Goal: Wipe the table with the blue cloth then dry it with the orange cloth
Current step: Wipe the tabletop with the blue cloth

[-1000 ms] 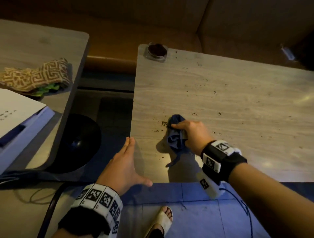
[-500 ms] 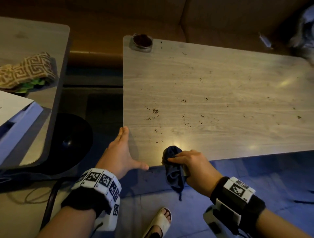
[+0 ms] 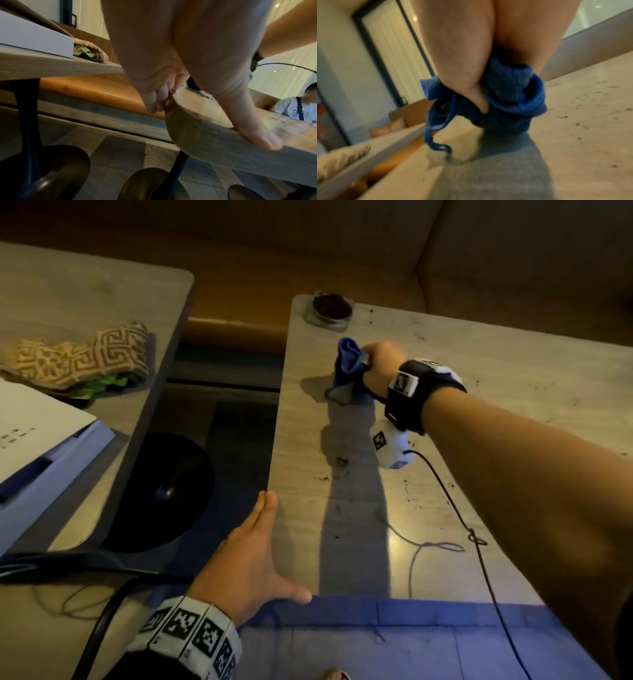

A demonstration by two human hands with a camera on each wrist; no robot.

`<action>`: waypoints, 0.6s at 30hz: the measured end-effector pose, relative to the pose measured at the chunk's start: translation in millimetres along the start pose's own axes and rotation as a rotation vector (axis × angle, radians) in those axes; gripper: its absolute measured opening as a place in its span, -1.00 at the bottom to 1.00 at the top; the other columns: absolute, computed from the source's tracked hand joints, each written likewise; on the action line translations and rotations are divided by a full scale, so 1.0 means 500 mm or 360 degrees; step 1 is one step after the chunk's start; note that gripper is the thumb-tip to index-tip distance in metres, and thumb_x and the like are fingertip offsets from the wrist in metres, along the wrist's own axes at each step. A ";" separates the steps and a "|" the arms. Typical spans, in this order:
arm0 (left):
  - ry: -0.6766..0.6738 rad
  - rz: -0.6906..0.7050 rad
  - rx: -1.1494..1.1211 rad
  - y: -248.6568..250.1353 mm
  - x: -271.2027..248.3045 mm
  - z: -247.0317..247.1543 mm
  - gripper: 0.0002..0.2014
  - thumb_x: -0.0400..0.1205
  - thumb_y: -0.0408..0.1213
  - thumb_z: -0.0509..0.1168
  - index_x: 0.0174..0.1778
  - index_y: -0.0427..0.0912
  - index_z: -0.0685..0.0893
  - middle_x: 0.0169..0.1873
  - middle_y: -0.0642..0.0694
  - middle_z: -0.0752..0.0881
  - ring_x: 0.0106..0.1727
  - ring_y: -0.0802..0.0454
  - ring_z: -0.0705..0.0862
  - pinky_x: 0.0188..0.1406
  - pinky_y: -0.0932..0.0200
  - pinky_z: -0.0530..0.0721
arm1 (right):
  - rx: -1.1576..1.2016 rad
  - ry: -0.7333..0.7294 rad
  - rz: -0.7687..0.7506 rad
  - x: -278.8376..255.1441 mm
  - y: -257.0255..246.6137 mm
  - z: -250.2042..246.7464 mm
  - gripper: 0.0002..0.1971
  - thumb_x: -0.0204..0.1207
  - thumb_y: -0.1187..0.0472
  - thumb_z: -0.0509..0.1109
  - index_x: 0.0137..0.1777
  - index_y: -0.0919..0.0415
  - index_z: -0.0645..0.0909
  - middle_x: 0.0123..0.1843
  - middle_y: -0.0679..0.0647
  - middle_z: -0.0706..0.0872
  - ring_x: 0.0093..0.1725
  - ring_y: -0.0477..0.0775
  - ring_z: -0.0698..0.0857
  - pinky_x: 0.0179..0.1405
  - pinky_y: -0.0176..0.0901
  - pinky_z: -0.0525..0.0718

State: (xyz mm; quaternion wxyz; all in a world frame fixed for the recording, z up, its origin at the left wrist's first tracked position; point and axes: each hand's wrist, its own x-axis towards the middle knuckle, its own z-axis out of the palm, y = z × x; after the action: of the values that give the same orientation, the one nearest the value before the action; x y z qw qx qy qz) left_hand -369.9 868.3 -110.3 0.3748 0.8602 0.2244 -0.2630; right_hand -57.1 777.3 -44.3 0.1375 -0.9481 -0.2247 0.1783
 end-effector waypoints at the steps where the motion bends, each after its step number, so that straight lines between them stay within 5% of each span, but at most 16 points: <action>1: 0.0004 -0.0004 0.0008 0.001 0.001 0.001 0.57 0.14 0.19 0.72 0.71 0.07 -0.42 0.71 0.23 -0.31 0.75 -0.01 -0.01 0.70 -0.03 0.15 | -0.0140 -0.0091 -0.0019 0.023 -0.010 0.017 -0.78 0.53 0.29 0.31 0.09 0.02 0.65 0.04 0.15 0.73 -0.04 0.25 0.70 -0.07 0.01 0.69; 6: 0.0021 -0.0037 -0.0018 0.005 -0.001 0.002 0.57 0.10 0.17 0.73 0.72 0.08 -0.37 0.72 0.23 -0.28 0.76 0.04 -0.02 0.72 -0.08 0.16 | -0.0456 -0.0171 -0.0206 -0.047 -0.026 0.077 -0.54 0.55 0.40 0.30 0.43 0.09 0.56 0.29 0.20 0.67 0.17 0.29 0.67 0.02 -0.05 0.64; 13: 0.0041 0.0080 -0.0029 0.005 -0.019 -0.005 0.53 0.11 0.16 0.74 0.76 0.06 -0.28 0.75 0.17 -0.19 0.75 -0.10 0.06 0.68 -0.15 0.24 | -0.0270 -0.0364 -0.0378 -0.385 0.007 0.136 -0.40 0.43 0.41 0.40 0.48 0.04 0.49 0.41 0.11 0.53 0.41 0.18 0.48 0.33 -0.09 0.46; 18: 0.0074 0.0139 -0.0024 -0.003 -0.023 -0.002 0.53 0.12 0.19 0.72 0.77 0.01 -0.26 0.77 0.11 -0.12 0.73 -0.08 0.10 0.69 -0.19 0.22 | -0.0174 -0.0366 -0.0331 -0.523 0.026 0.190 -0.40 0.41 0.42 0.38 0.46 0.00 0.52 0.34 0.05 0.56 0.29 0.21 0.47 0.22 -0.09 0.51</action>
State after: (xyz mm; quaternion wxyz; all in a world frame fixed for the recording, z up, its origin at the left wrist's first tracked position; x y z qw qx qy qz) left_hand -379.2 867.9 -103.2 0.3871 0.8722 0.1973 -0.2245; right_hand -308.6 659.3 -61.7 0.0767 -0.8991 -0.3452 0.2580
